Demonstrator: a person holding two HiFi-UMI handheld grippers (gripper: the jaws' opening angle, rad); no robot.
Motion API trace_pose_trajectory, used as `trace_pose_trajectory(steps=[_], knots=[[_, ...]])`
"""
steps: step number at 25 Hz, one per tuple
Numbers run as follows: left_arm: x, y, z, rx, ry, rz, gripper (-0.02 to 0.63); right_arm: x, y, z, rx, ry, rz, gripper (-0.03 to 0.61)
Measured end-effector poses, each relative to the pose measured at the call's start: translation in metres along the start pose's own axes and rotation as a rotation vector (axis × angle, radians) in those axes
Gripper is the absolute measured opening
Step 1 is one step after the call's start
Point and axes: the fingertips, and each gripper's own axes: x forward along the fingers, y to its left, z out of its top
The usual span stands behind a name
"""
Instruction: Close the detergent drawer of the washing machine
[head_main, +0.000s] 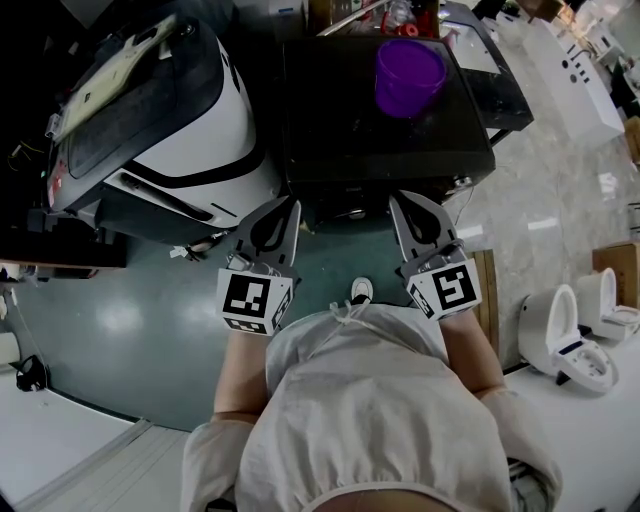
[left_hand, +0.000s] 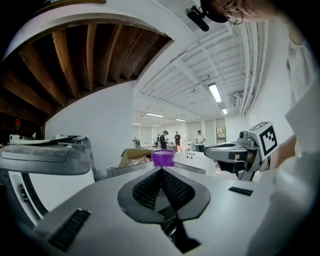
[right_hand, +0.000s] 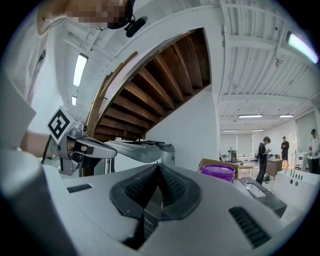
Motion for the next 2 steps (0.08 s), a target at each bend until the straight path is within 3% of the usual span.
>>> trace_pose_trajectory(steps=[2], knots=[[0.0006,0.0011,-0.0010,0.003,0.004,0.002,0.020,0.0012,-0.0010,-0.0002,0.004,0.000,-0.004,0.000]])
